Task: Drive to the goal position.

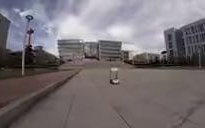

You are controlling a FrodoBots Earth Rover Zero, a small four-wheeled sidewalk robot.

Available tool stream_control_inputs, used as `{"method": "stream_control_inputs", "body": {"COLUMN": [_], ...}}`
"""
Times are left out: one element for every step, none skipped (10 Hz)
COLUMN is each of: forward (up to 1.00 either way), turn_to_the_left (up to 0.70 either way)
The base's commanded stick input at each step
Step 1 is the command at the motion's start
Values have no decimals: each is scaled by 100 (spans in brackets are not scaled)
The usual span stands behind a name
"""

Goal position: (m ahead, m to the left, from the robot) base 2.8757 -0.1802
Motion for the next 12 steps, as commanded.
{"method": "stream_control_inputs", "body": {"forward": [70, 70, 70, 70, 70, 70, 70, 70, 70, 70, 70, 70], "turn_to_the_left": [0, 0, 0, 0, 0, 0, 0, 0, 0, 0, 0, 0]}}
